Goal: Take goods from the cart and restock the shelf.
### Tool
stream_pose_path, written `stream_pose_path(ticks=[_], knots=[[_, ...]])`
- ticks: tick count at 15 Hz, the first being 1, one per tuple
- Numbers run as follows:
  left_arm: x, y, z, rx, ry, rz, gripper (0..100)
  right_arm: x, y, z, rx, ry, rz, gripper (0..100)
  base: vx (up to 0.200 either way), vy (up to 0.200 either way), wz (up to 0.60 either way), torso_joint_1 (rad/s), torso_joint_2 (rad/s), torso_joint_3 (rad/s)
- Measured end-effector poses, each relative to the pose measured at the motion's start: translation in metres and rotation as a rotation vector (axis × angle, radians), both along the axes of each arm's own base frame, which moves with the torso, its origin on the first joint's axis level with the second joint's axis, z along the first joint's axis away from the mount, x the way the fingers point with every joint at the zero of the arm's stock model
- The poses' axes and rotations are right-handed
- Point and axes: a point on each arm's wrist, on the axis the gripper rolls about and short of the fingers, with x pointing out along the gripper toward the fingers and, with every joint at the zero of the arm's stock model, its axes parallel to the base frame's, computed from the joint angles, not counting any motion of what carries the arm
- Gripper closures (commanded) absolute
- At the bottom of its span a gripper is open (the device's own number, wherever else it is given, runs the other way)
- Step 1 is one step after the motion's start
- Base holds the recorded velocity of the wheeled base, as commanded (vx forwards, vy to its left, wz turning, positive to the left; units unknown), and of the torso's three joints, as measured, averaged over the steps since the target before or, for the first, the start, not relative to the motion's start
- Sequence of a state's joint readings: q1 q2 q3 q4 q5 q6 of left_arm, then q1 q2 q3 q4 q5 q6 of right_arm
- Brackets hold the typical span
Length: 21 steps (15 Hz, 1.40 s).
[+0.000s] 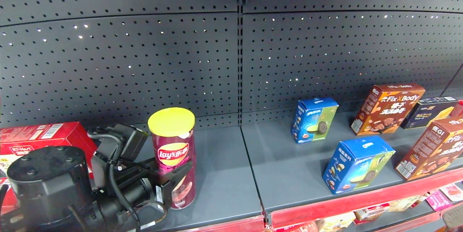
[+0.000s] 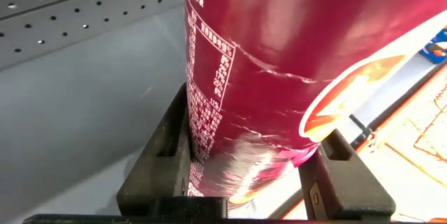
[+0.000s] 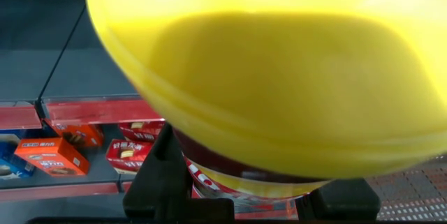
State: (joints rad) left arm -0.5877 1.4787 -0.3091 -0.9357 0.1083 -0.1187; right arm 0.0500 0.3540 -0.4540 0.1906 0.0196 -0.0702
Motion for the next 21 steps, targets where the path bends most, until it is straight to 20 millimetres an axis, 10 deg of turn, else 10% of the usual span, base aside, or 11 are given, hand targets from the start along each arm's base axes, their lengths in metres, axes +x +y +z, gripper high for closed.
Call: stream_pose_path(ticks=[18, 19, 21], knots=[[0.006, -0.028, -0.018, -0.064, -0.010, -0.046, 100, 0.002, 0.000, 0.000, 0.001, 0.009, 0.001, 100, 0.000, 0.000, 0.00, 0.000, 0.00, 0.000], [0.006, -0.031, -0.022, -0.054, 0.004, -0.054, 0, 0.002, 0.000, 0.001, 0.001, 0.008, 0.002, 100, 0.000, 0.000, 0.00, 0.000, 0.00, 0.000], [0.007, -0.033, -0.026, -0.044, 0.016, -0.059, 0, 0.002, 0.000, 0.002, 0.001, 0.008, 0.003, 100, 0.000, 0.000, 0.00, 0.000, 0.00, 0.000]])
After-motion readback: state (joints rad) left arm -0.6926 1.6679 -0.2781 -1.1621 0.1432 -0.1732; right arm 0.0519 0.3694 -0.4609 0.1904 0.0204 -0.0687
